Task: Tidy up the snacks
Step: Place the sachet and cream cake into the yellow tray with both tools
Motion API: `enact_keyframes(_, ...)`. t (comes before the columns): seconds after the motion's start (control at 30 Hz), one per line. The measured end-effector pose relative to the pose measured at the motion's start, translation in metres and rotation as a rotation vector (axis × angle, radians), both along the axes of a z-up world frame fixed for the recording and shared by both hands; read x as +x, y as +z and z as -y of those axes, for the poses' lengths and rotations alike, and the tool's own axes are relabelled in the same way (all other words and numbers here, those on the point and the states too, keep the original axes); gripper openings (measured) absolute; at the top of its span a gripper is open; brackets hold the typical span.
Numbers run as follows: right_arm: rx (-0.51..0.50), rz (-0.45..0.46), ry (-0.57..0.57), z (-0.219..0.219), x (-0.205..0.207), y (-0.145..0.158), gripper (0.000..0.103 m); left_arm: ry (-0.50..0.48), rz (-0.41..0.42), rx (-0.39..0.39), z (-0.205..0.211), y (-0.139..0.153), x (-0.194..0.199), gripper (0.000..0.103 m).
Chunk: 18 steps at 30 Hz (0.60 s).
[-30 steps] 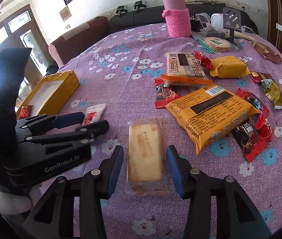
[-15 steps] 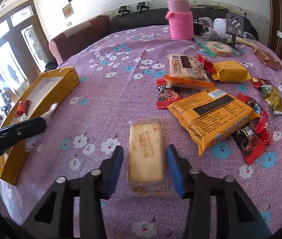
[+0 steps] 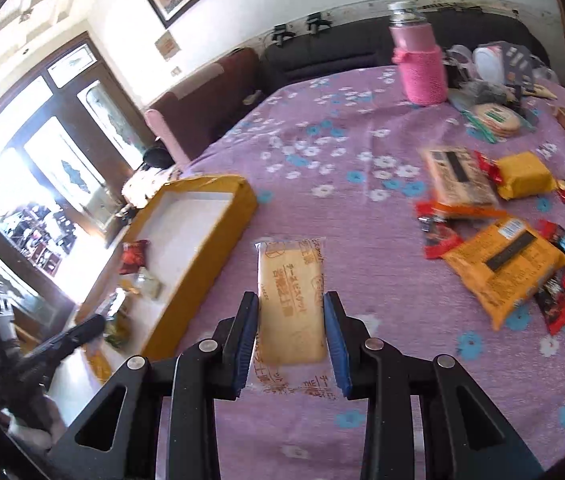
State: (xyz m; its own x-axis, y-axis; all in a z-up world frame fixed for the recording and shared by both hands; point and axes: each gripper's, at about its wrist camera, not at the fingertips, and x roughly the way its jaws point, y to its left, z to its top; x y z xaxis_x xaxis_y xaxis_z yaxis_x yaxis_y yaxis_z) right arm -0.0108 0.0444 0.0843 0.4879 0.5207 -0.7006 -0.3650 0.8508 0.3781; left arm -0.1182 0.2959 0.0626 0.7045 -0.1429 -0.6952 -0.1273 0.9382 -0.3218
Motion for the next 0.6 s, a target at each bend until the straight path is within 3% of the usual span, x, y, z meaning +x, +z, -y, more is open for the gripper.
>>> enact_keyframes(0.1,0.022,-0.014,0.109,-0.053,-0.003,0.011,0.033,0.032,-0.026,0.01,-0.013,-0.01,0.0,0.028)
enact_keyframes(0.23,0.006,-0.051,0.209,-0.122,-0.003,0.004,0.033,0.031,-0.055,-0.024,-0.021,-0.022,0.0,0.029)
enact_keyframes(0.43,-0.067,-0.11,0.226,-0.183,0.01,-0.028,0.033,0.05,-0.031,-0.061,-0.043,-0.015,-0.016,0.03)
enact_keyframes(0.6,-0.182,-0.088,0.211,-0.206,0.014,-0.049,0.037,0.084,0.009,-0.091,-0.056,-0.003,-0.028,0.037)
